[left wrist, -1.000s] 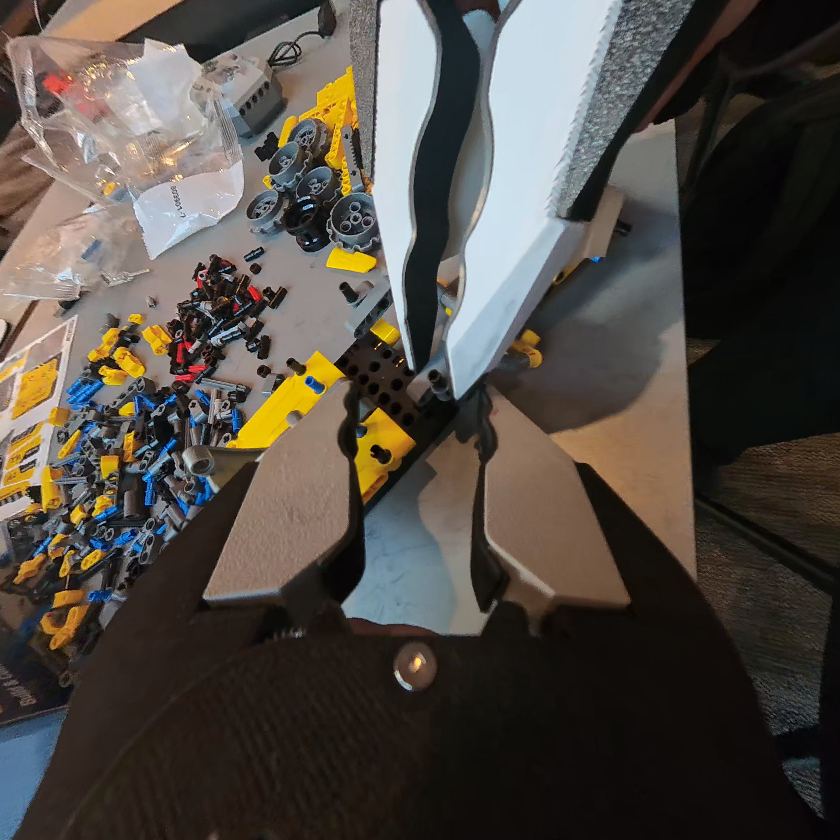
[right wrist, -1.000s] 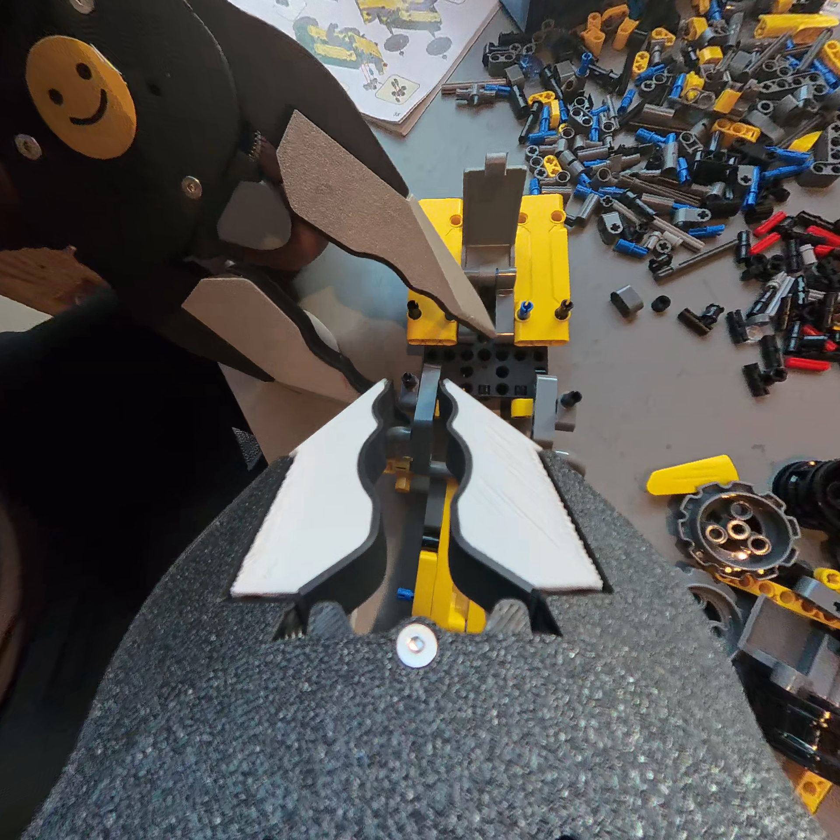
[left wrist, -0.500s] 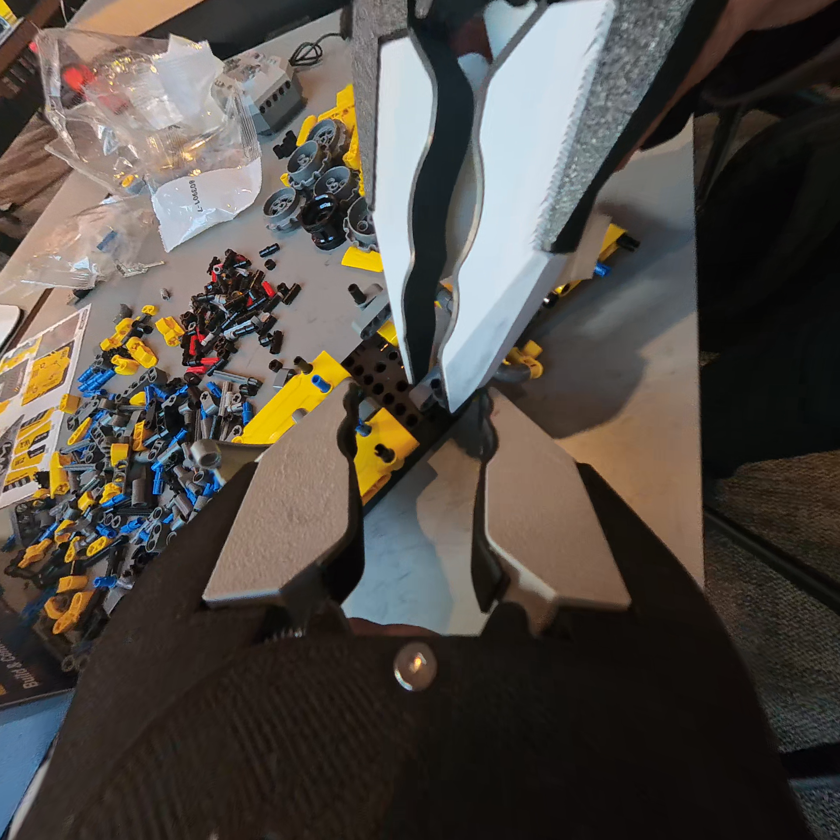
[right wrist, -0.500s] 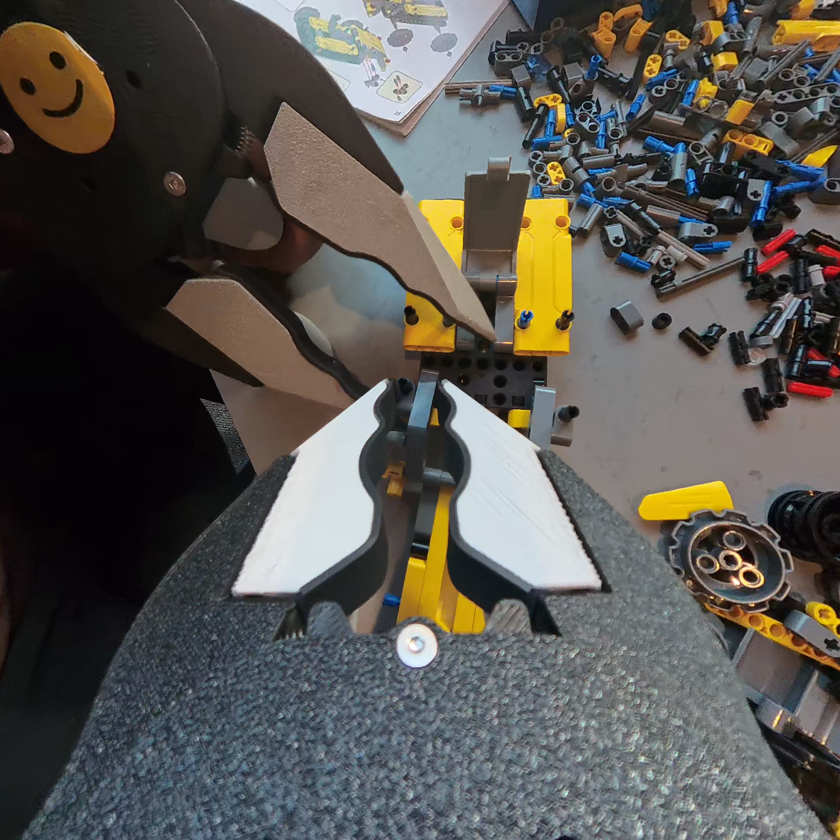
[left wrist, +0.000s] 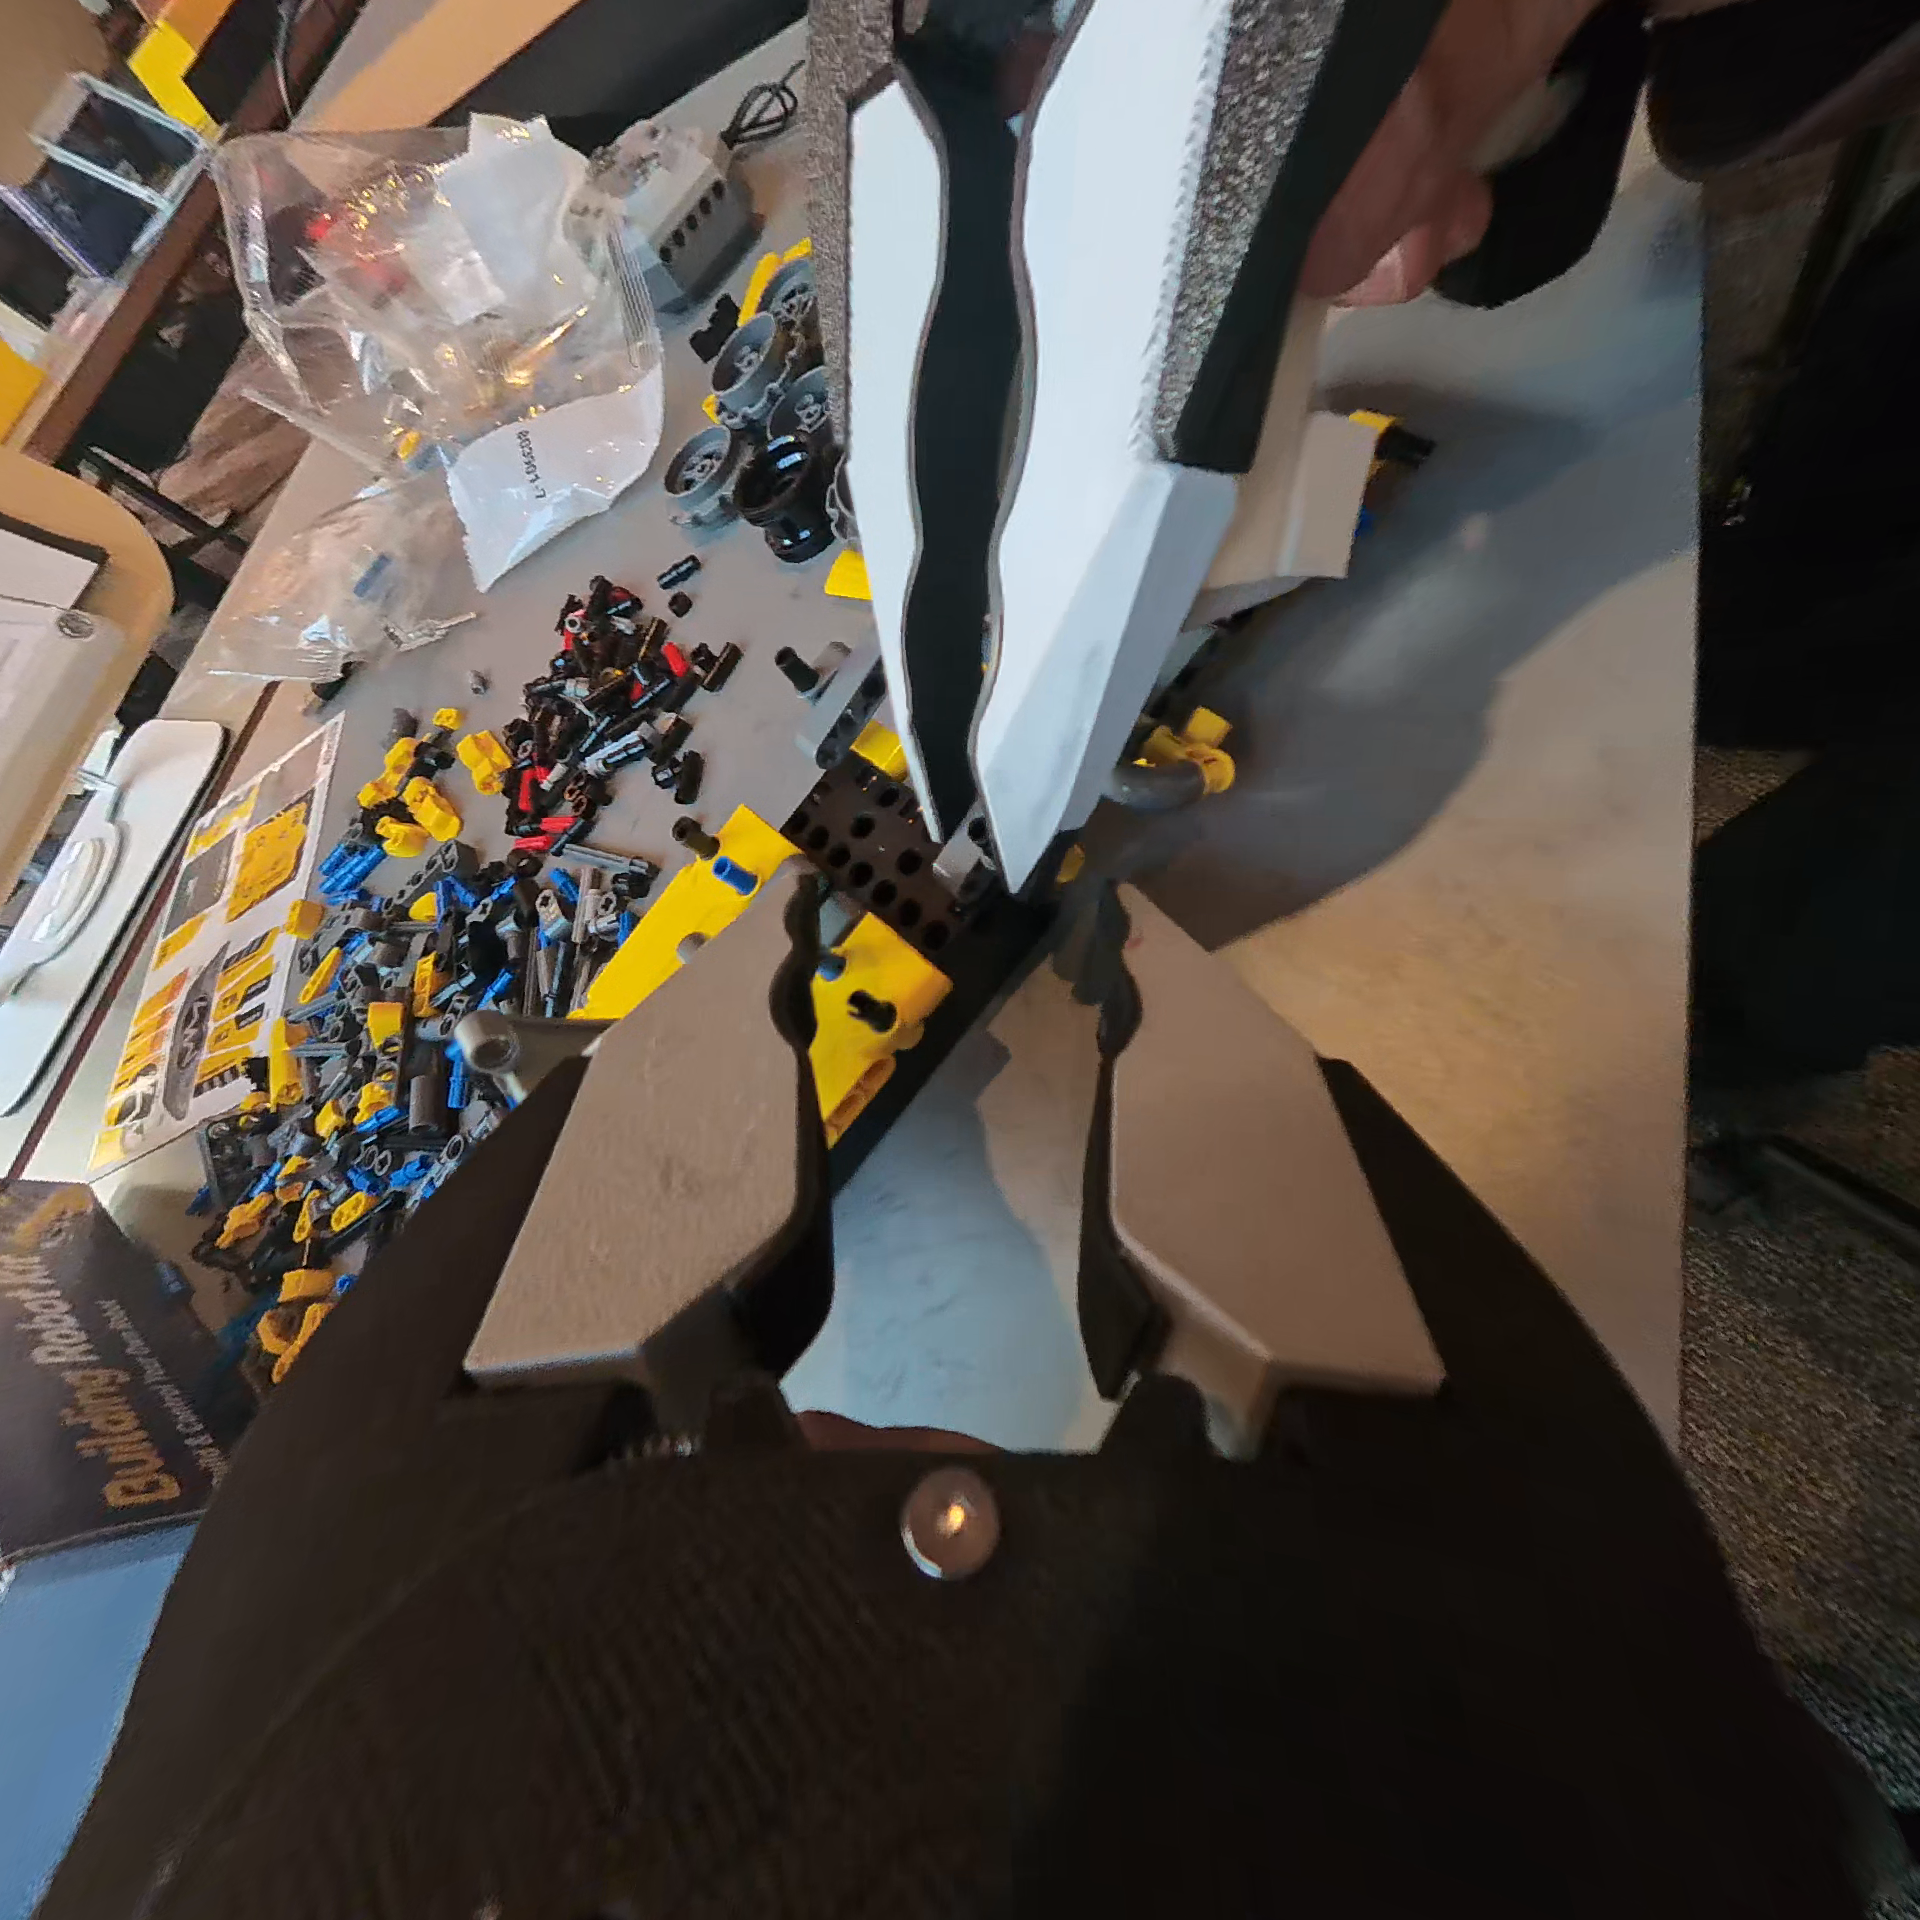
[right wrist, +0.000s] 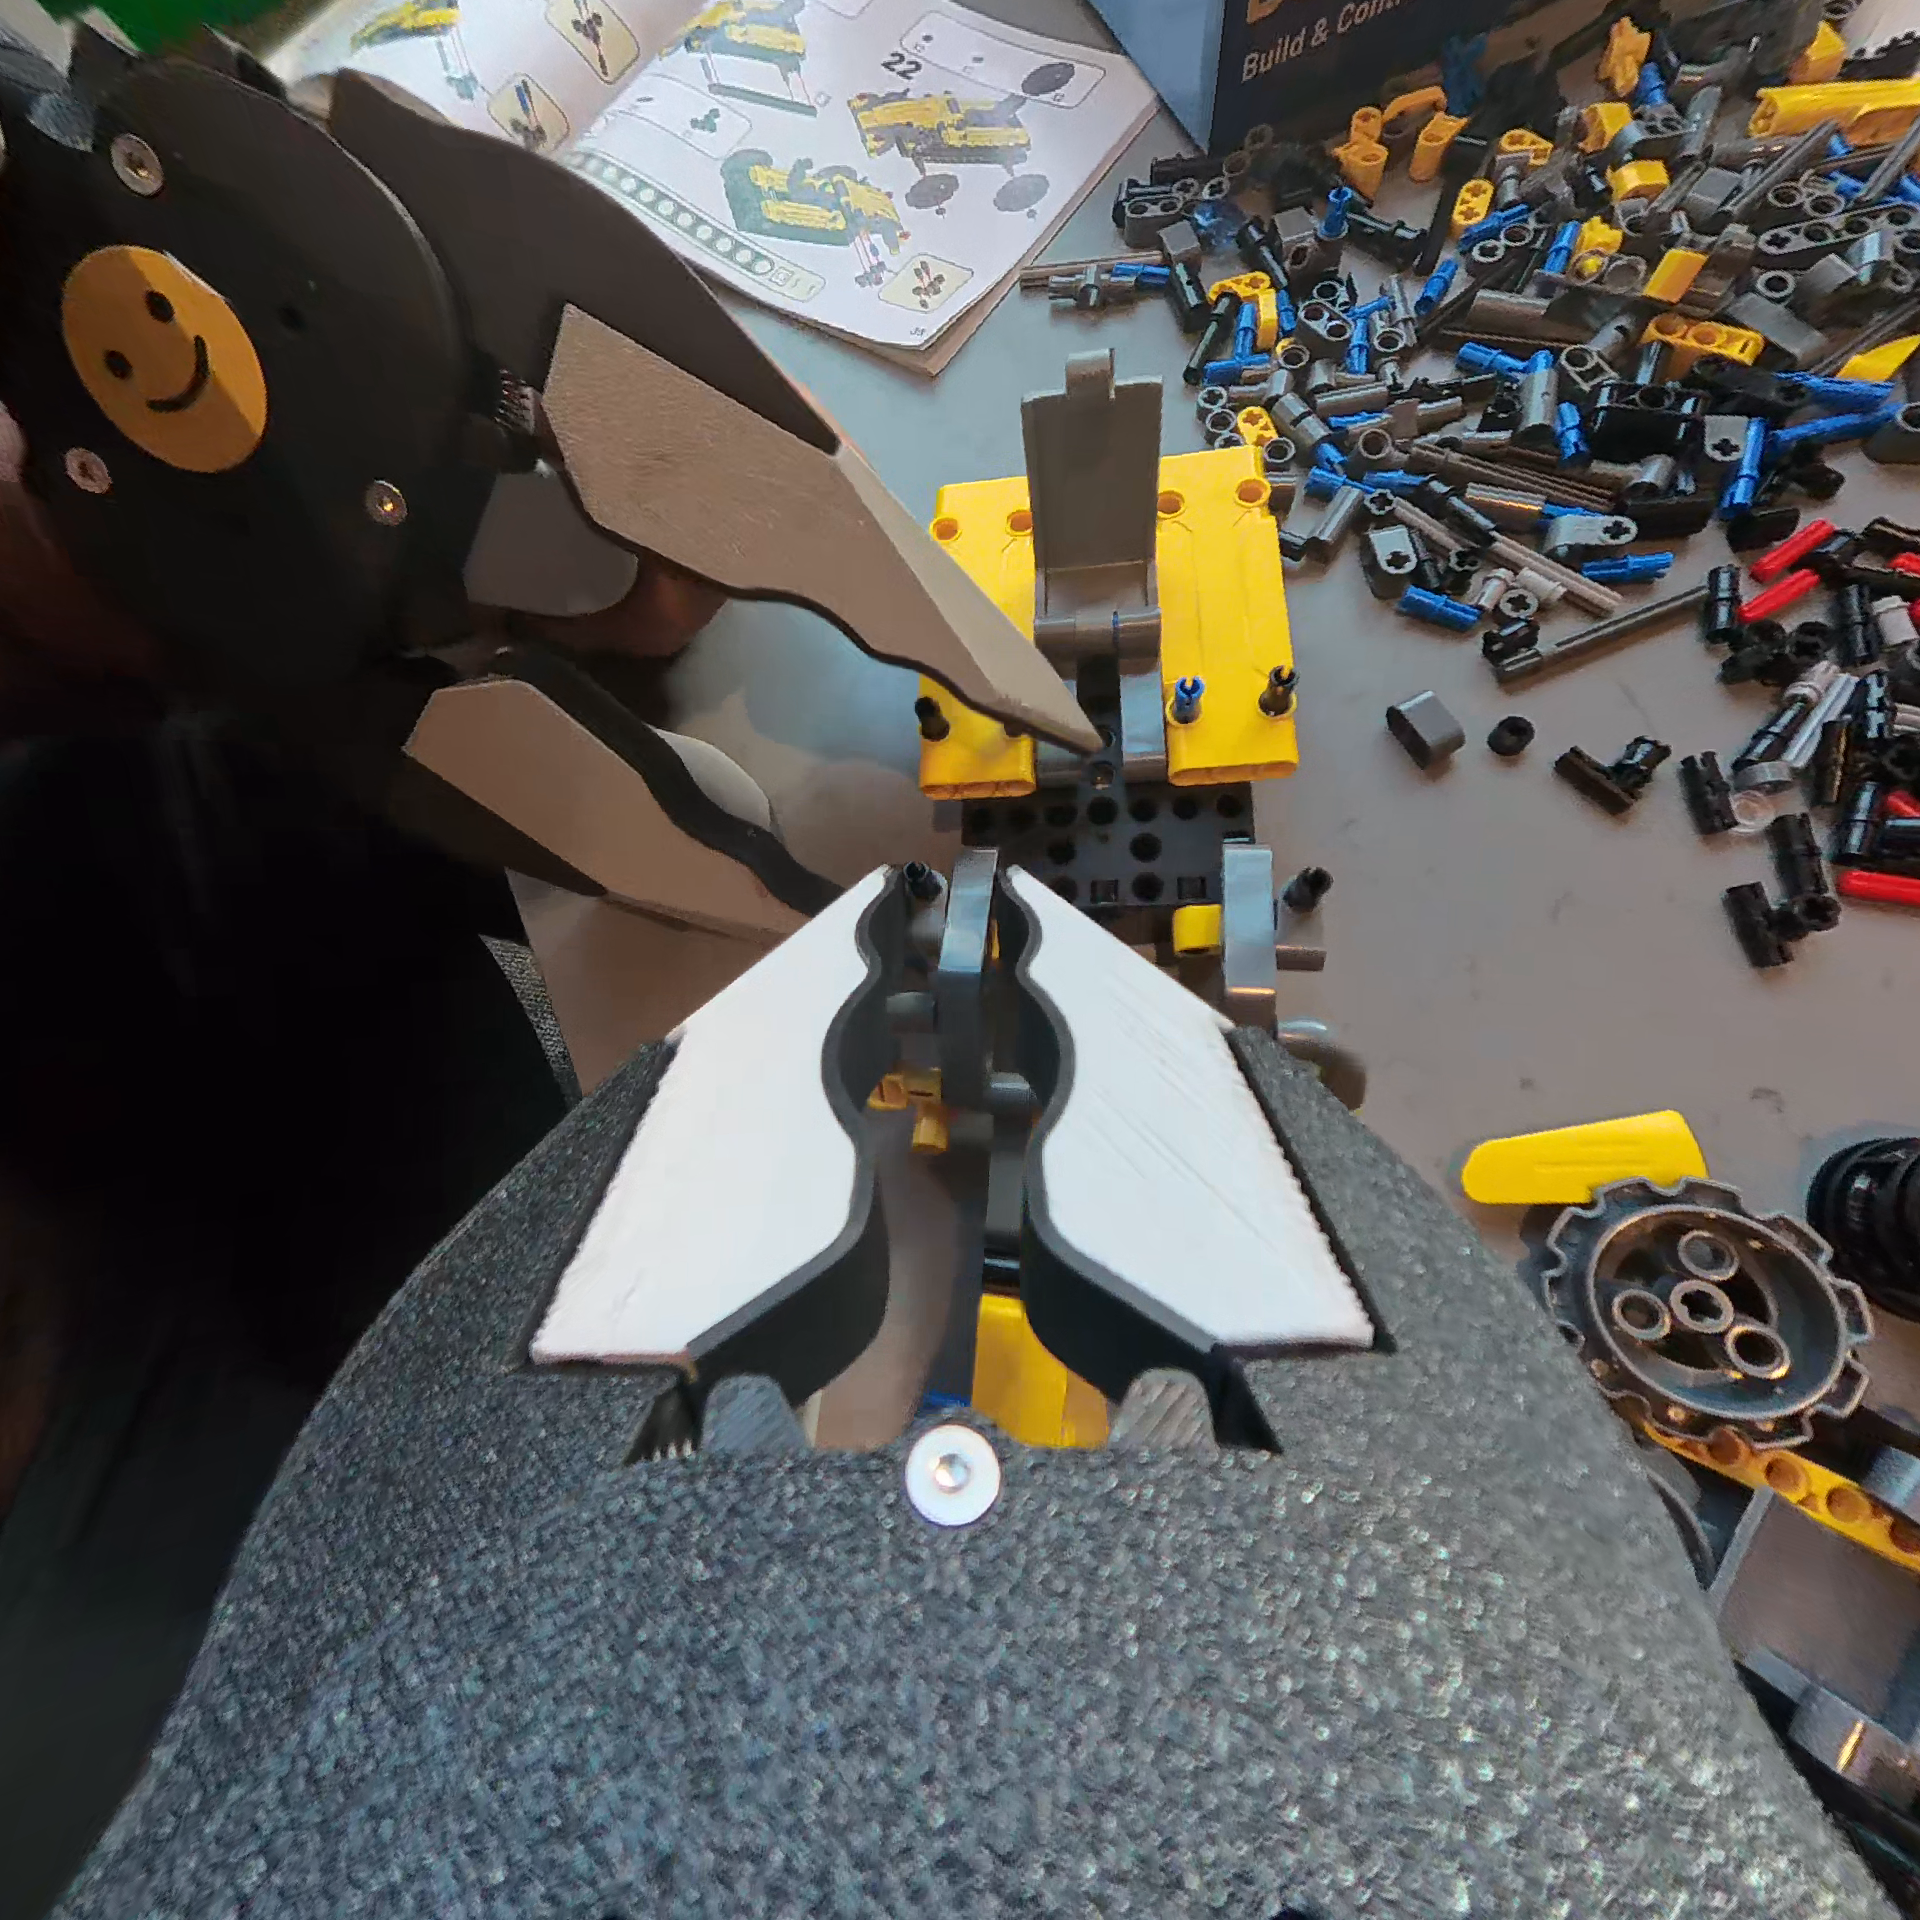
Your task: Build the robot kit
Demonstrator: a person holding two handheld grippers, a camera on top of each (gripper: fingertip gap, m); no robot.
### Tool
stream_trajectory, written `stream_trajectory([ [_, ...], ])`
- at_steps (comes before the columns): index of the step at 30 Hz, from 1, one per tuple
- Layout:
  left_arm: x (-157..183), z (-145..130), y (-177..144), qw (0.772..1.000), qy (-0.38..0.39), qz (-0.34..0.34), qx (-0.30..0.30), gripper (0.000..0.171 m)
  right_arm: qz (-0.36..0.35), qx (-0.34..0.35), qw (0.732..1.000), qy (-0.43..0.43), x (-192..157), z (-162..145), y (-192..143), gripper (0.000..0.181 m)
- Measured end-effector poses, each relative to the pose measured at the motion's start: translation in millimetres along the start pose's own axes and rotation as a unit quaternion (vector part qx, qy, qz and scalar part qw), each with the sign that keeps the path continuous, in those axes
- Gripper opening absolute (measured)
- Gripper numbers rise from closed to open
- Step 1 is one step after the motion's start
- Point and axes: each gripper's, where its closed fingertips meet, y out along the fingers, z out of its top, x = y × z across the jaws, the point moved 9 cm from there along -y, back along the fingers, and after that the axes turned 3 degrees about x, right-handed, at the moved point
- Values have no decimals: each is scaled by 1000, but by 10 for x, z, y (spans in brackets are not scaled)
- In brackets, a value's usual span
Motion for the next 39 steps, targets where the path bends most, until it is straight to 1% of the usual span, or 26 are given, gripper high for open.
stream_trajectory([
  [3,9,2,0,1000,6,3,0,52,3,13,1000,7,17,-14,10,13],
  [6,31,0,33,1000,15,-1,-13,55,7,27,1000,13,31,-19,17,13],
  [7,48,5,36,1000,21,-4,-13,51,7,30,999,13,32,-22,22,13],
  [8,54,9,38,1000,24,-1,-12,50,7,32,999,13,33,-24,27,13],
  [11,25,11,30,1000,12,7,-8,47,9,34,999,8,31,-19,29,13],
  [15,-51,11,10,1000,-27,6,2,47,14,36,999,10,48,-9,20,13],
  [21,-6,20,14,1000,-4,13,1,48,18,37,999,9,63,-11,49,13],
  [24,16,53,27,1000,-13,3,6,47,18,38,999,8,65,-11,46,13],
  [27,2,53,55,1000,-23,7,-6,40,17,38,999,6,74,-11,42,13],
  [29,-6,55,46,1000,-27,6,-1,34,17,38,999,5,77,-5,36,13],
  [31,-5,53,52,1000,-28,5,-4,33,14,36,999,-2,75,-3,31,13],
  [35,7,52,60,1000,-22,6,-8,25,11,37,999,-10,83,1,-1,12],
  [39,9,50,63,1000,-22,4,-10,25,17,40,999,-9,97,-13,-1,12],
])
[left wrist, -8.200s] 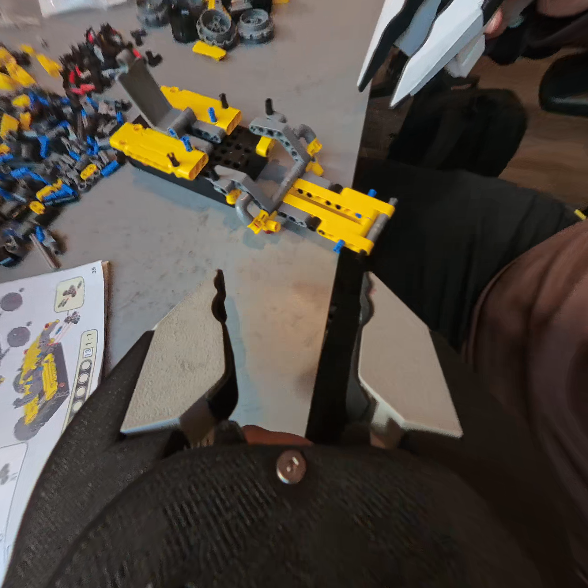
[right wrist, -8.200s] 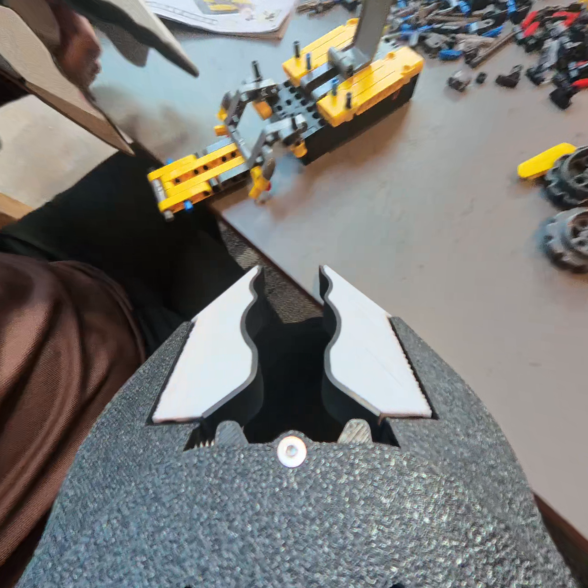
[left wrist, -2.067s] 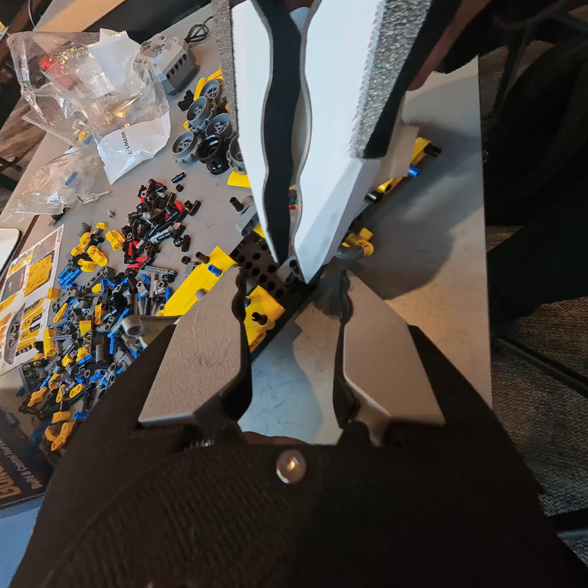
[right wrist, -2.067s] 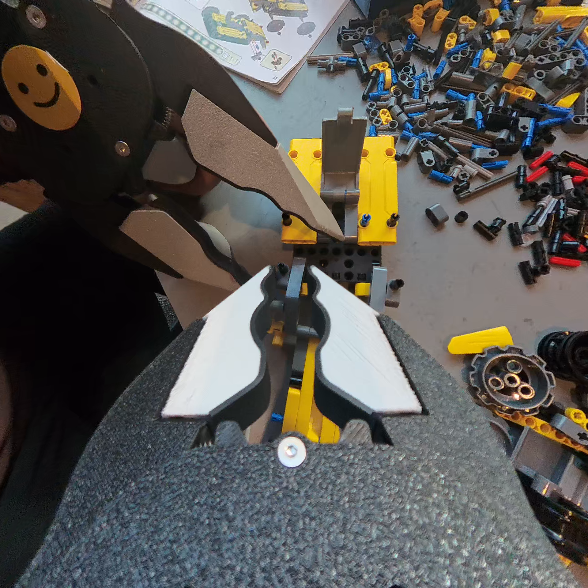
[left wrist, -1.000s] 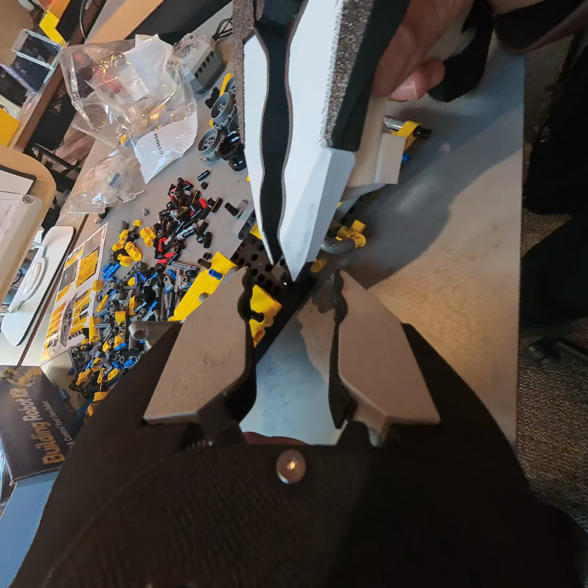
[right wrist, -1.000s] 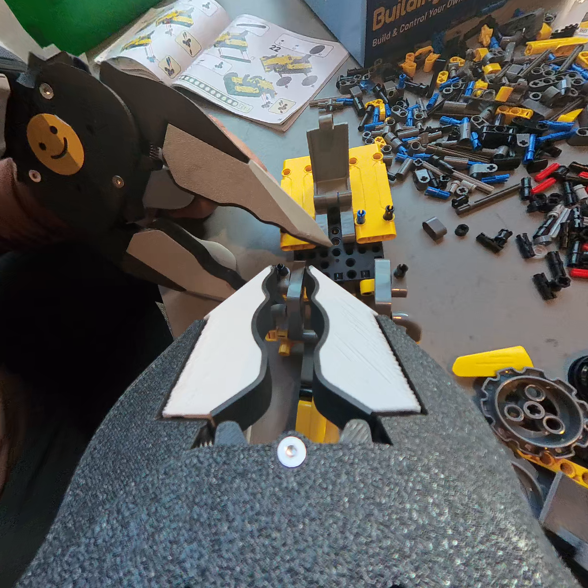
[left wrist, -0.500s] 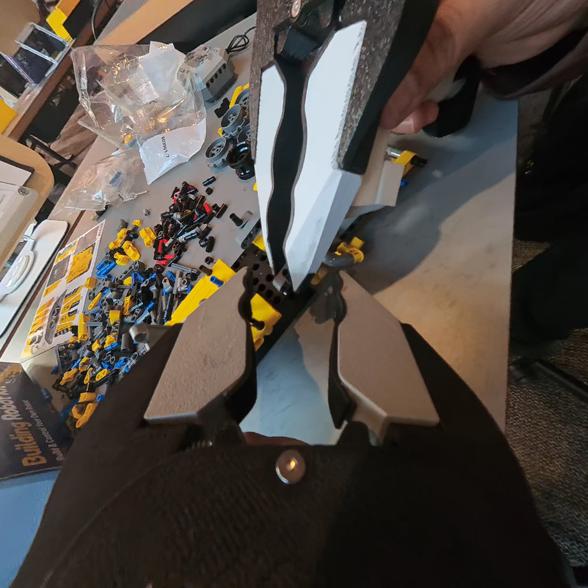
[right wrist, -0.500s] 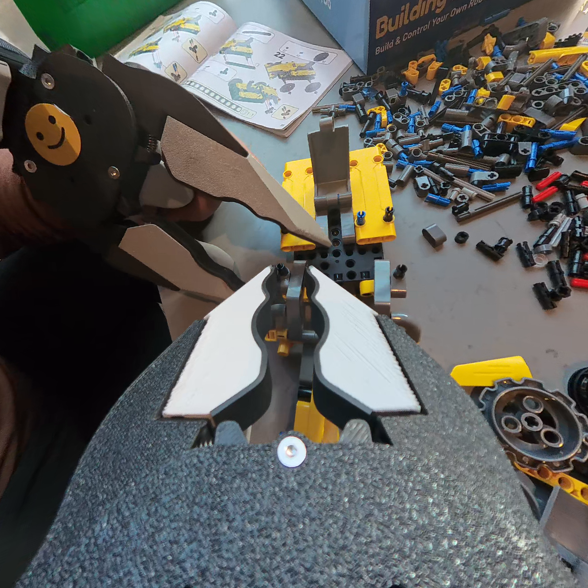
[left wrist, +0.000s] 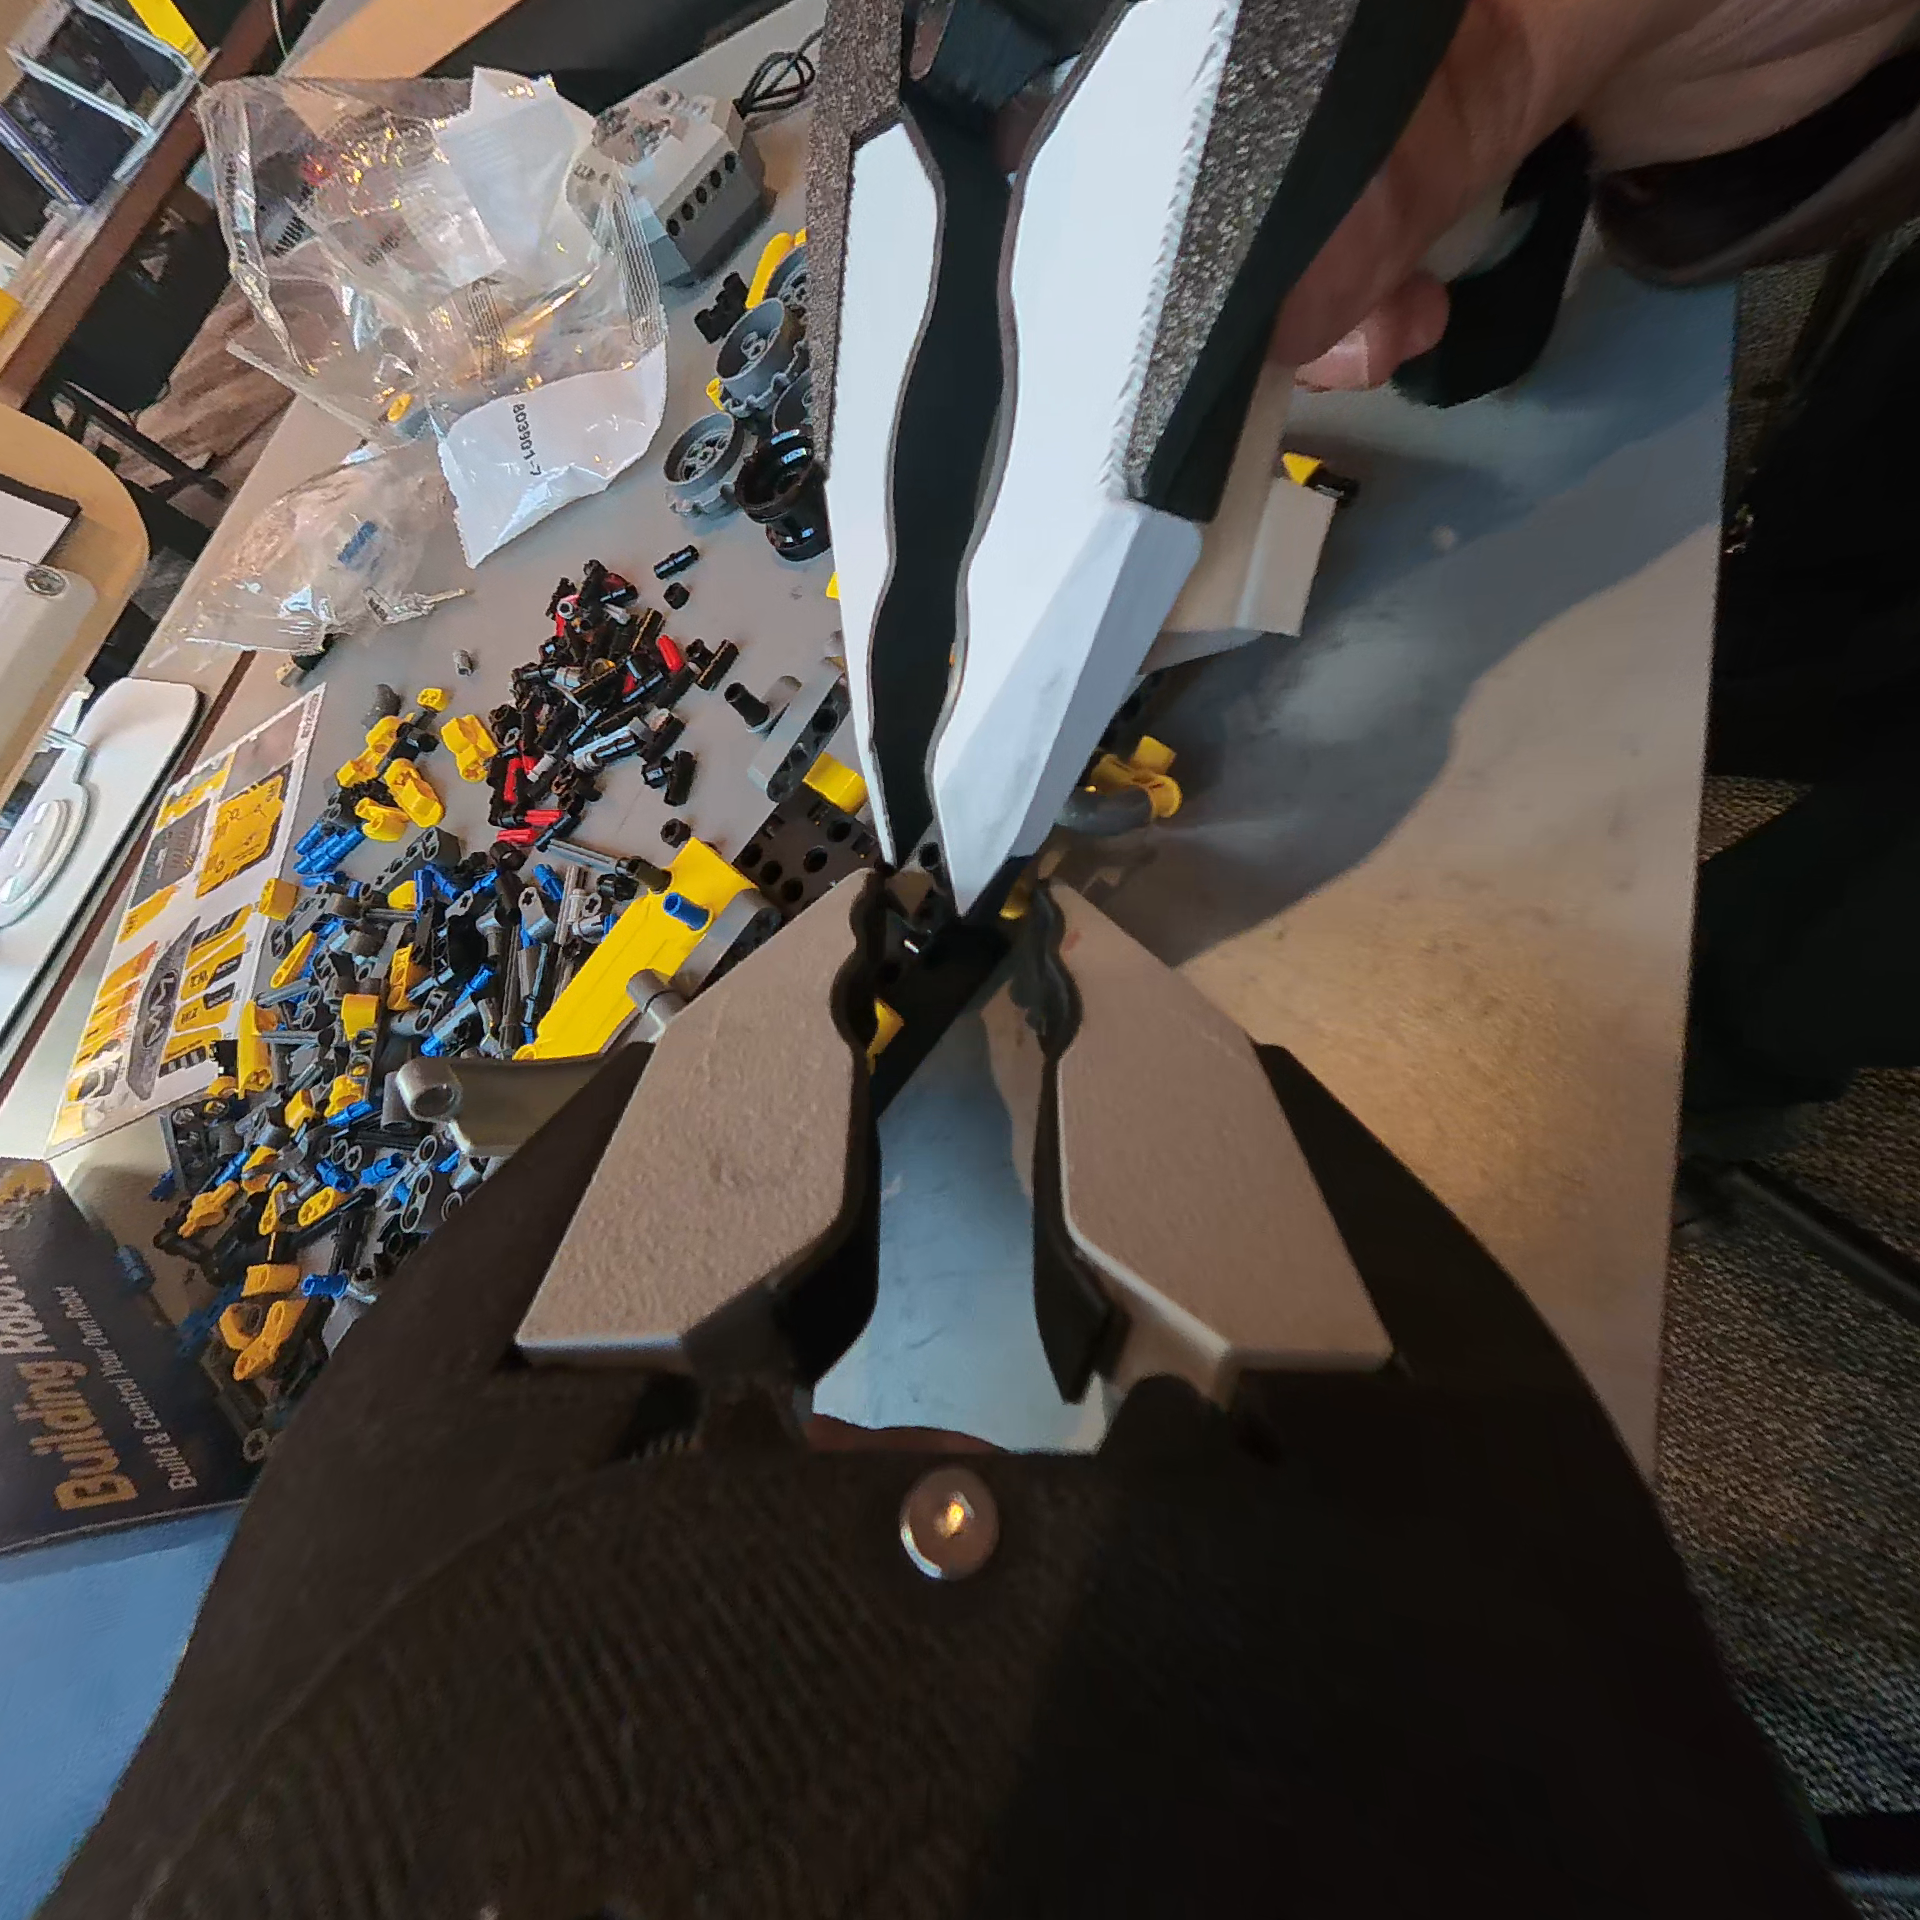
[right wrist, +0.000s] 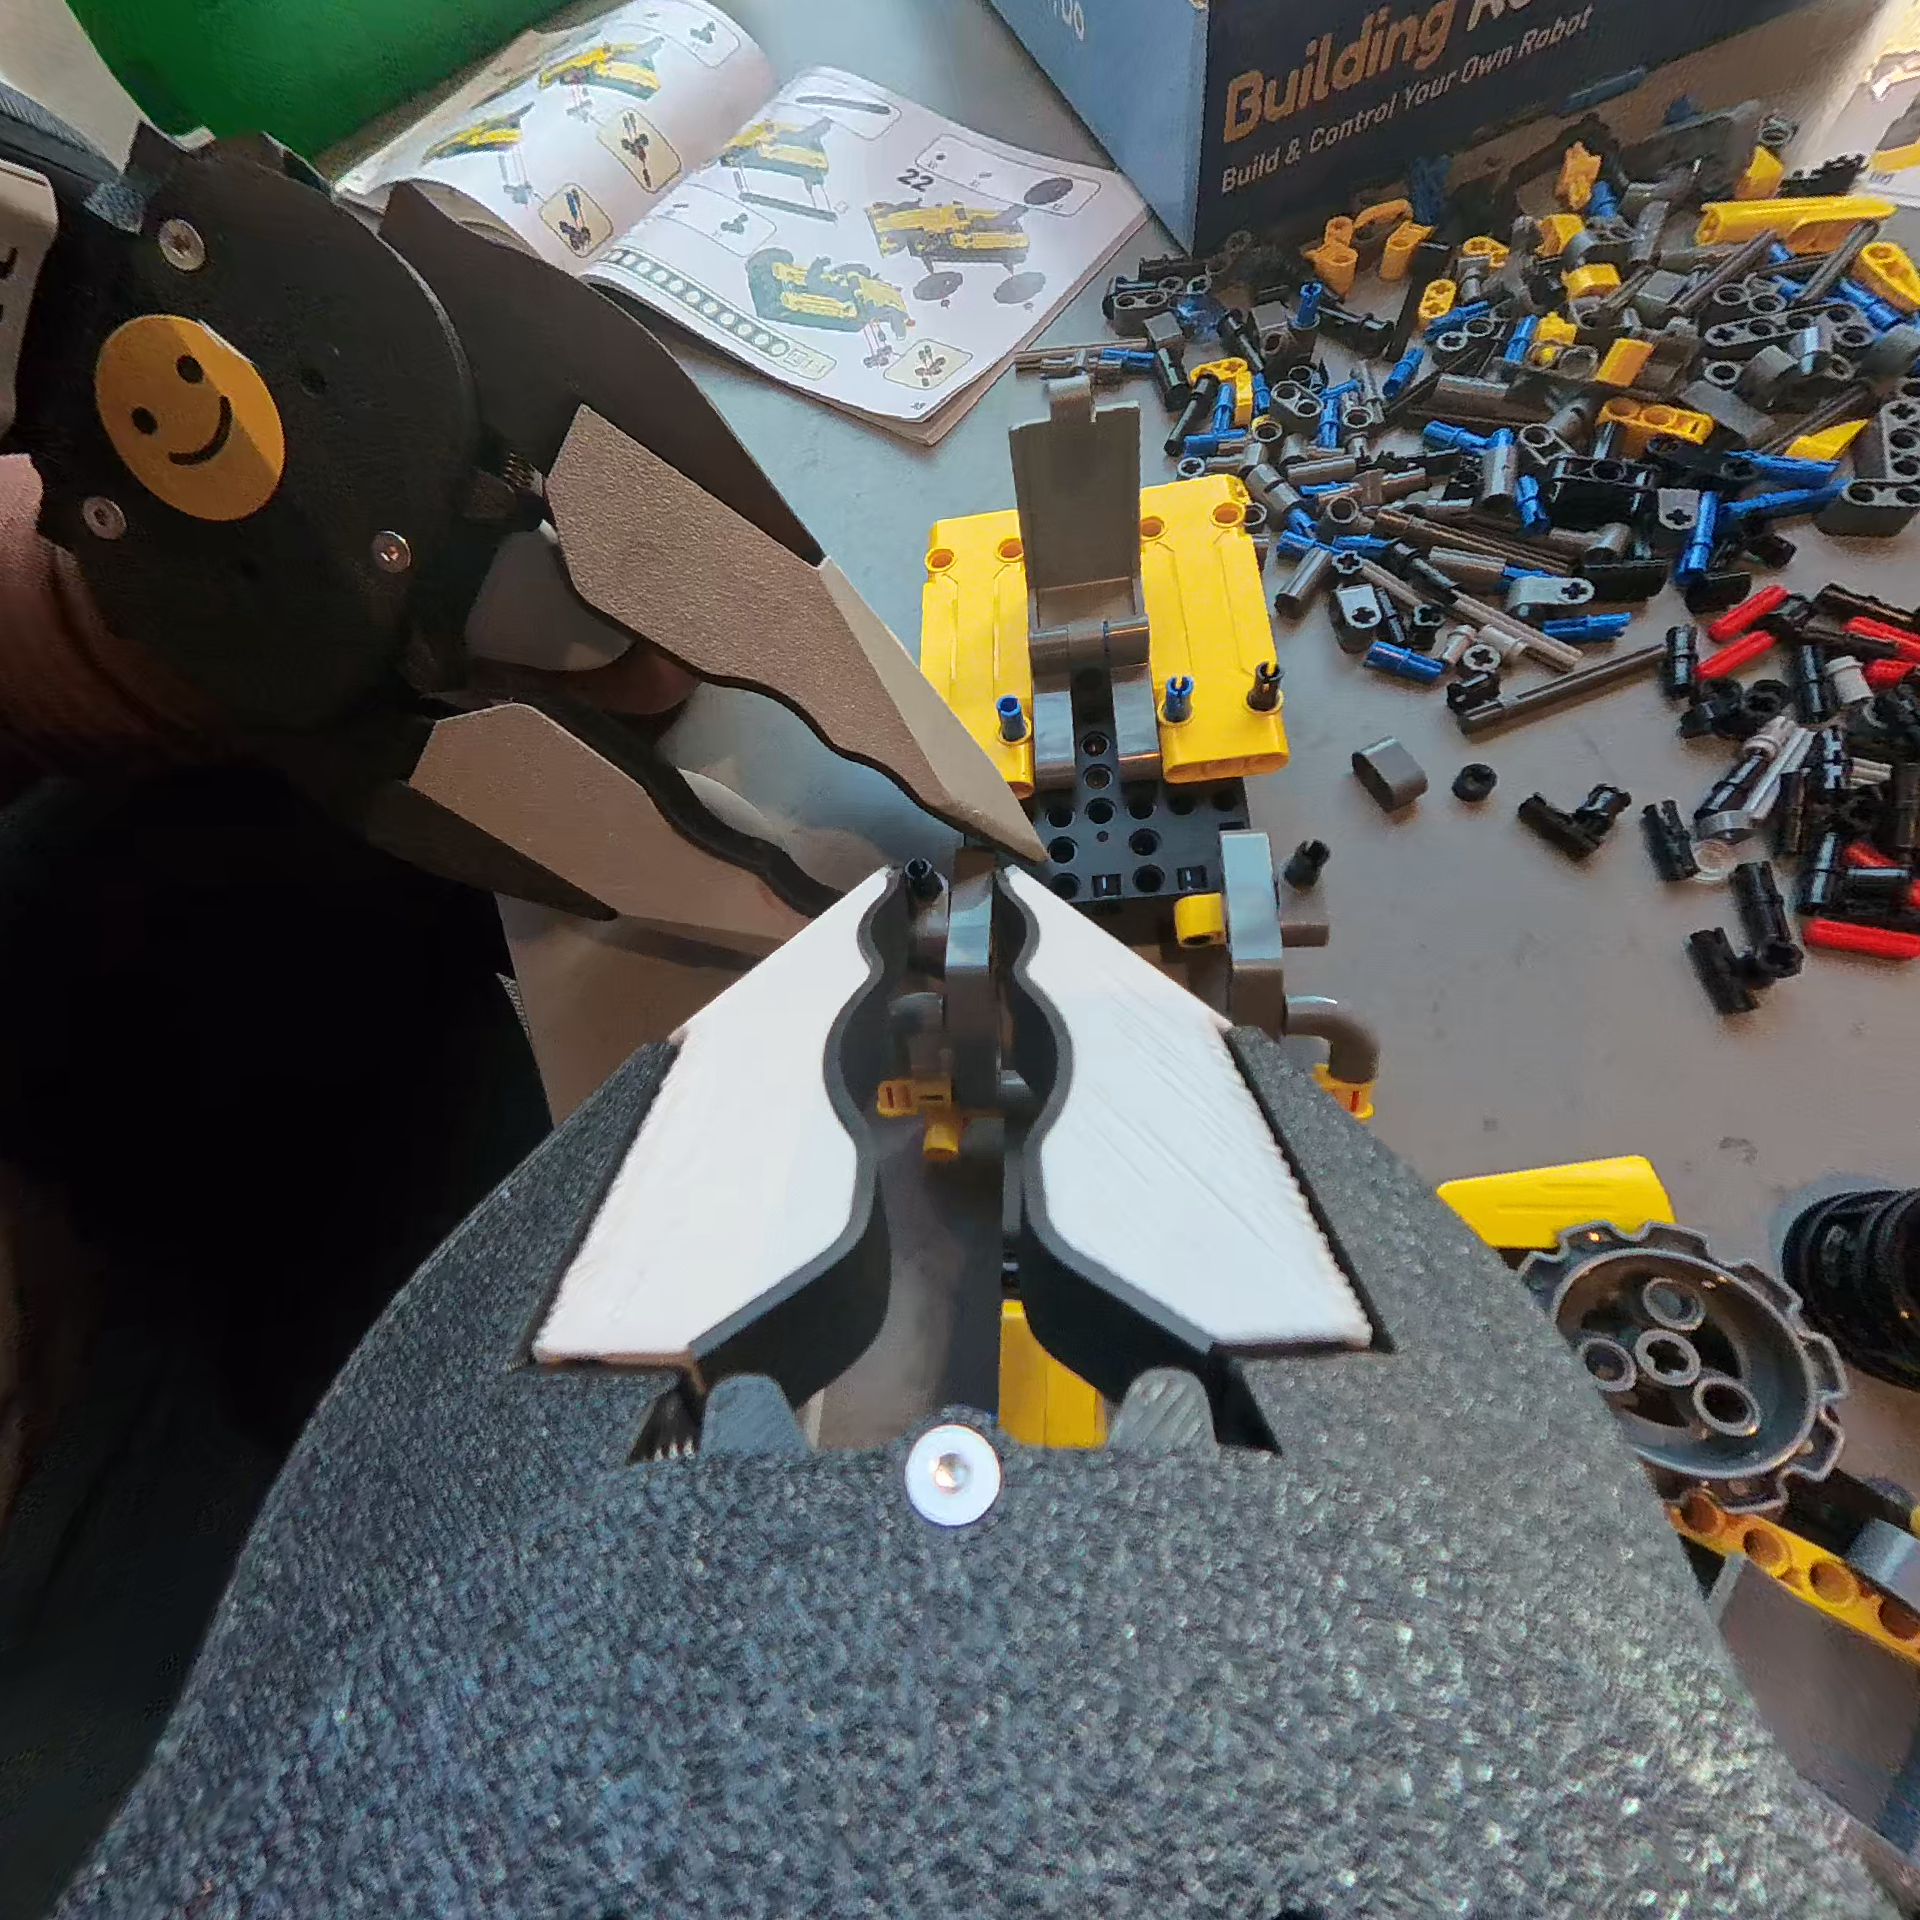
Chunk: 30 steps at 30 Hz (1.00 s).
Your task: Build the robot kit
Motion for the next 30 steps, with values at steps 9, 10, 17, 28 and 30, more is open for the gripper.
stream_trajectory([
  [9,0,-6,14,1000,-2,-3,-8,29,13,23,1000,14,37,-15,-21,12],
  [10,3,-8,26,1000,1,0,-14,32,14,25,999,15,40,-15,-29,12],
  [17,-52,2,-25,999,-23,22,8,38,18,33,999,20,51,-17,-31,12],
  [28,-25,-2,23,999,-33,10,-20,41,18,36,999,19,55,-26,-22,12],
  [30,-39,9,-8,999,-38,20,-5,34,19,40,999,20,57,-21,-25,12],
])
